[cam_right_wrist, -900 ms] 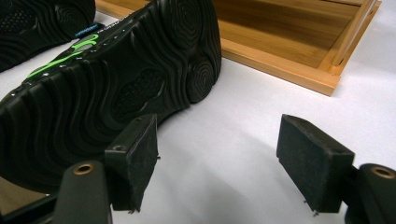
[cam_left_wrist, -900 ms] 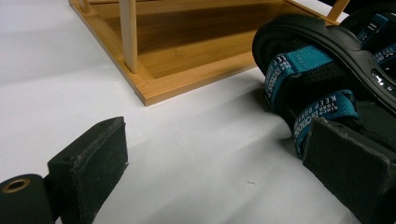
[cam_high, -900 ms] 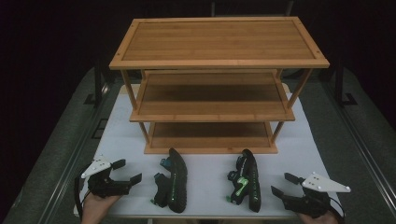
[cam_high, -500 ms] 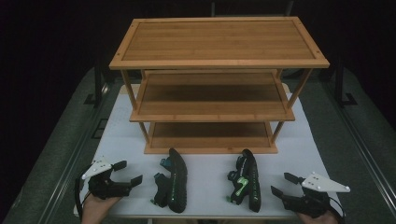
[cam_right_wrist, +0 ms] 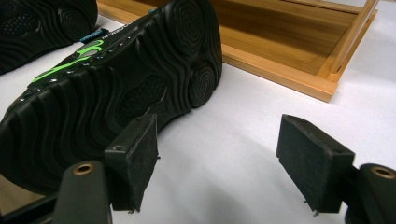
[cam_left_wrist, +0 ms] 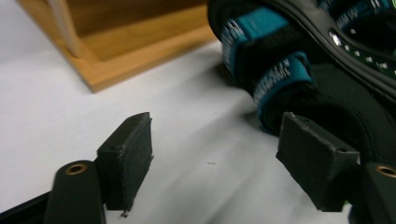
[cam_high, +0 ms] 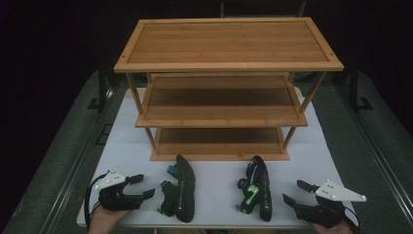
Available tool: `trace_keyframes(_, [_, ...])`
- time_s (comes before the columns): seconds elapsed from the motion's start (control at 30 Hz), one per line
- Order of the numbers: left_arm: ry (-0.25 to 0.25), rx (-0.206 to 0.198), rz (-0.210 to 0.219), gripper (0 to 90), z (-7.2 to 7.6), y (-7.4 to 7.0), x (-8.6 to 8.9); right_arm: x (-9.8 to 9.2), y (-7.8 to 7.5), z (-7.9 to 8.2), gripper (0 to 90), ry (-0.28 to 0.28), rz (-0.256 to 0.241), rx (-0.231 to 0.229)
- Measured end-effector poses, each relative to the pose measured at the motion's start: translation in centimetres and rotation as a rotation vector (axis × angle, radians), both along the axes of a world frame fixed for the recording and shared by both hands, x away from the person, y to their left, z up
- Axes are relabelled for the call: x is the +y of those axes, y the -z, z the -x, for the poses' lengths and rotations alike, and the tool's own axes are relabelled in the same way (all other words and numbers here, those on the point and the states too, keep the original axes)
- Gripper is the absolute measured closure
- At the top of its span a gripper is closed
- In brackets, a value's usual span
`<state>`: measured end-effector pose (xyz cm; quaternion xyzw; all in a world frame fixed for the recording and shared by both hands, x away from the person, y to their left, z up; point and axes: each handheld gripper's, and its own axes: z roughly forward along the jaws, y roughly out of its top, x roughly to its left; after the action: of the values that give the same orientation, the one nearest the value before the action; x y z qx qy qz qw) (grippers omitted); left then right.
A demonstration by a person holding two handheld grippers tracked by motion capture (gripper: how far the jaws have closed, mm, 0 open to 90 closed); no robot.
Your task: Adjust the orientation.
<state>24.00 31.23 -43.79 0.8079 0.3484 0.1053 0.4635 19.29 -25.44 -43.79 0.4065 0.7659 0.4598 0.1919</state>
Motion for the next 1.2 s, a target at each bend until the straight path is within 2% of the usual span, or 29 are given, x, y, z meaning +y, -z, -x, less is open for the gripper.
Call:
trace_keyframes(0.2, [0.051,0.019,-0.017,38.4,-0.2,0.2,-0.9,0.1,0.0,0.1,28.6,-0.004,0.002,-0.005])
trace_keyframes(0.3, [0.057,0.024,-0.016,42.3,-0.3,0.2,-1.1,0.1,-0.1,0.1,28.6,-0.005,0.002,-0.004])
trace_keyframes(0.47, [0.093,0.048,-0.025,50.6,-0.7,0.5,-1.9,0.2,-0.1,0.1,28.6,-0.003,-0.001,-0.008])
trace_keyframes(0.6, [0.118,0.08,-0.046,53.0,-1.2,0.8,-3.0,0.2,-0.1,0.2,28.6,-0.004,-0.001,-0.007])
trace_keyframes(0.73, [0.129,0.074,-0.047,57.0,-1.3,0.7,-3.5,0.1,-0.1,0.2,28.6,-0.002,-0.004,-0.007])
trace_keyframes(0.93, [0.155,0.087,-0.042,67.4,-1.6,0.7,-4.3,0.1,-0.1,0.4,28.6,0.0,-0.005,-0.01])
trace_keyframes(1.2, [0.152,0.086,-0.03,68.5,-1.5,0.3,-4.4,0.1,-0.1,0.4,28.6,0.0,-0.005,-0.006])
